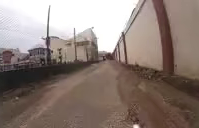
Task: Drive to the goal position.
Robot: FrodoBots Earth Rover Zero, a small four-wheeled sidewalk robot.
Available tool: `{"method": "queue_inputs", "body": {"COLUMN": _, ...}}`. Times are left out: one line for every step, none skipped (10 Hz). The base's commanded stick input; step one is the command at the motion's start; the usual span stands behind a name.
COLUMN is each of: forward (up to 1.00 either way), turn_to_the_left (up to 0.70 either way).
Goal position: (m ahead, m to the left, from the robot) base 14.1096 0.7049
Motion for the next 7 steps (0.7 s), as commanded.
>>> {"method": "queue_inputs", "body": {"forward": 0.70, "turn_to_the_left": 0.00}}
{"method": "queue_inputs", "body": {"forward": 0.70, "turn_to_the_left": 0.00}}
{"method": "queue_inputs", "body": {"forward": 0.70, "turn_to_the_left": 0.00}}
{"method": "queue_inputs", "body": {"forward": 0.70, "turn_to_the_left": 0.00}}
{"method": "queue_inputs", "body": {"forward": 0.70, "turn_to_the_left": 0.00}}
{"method": "queue_inputs", "body": {"forward": 0.70, "turn_to_the_left": 0.00}}
{"method": "queue_inputs", "body": {"forward": 0.70, "turn_to_the_left": 0.00}}
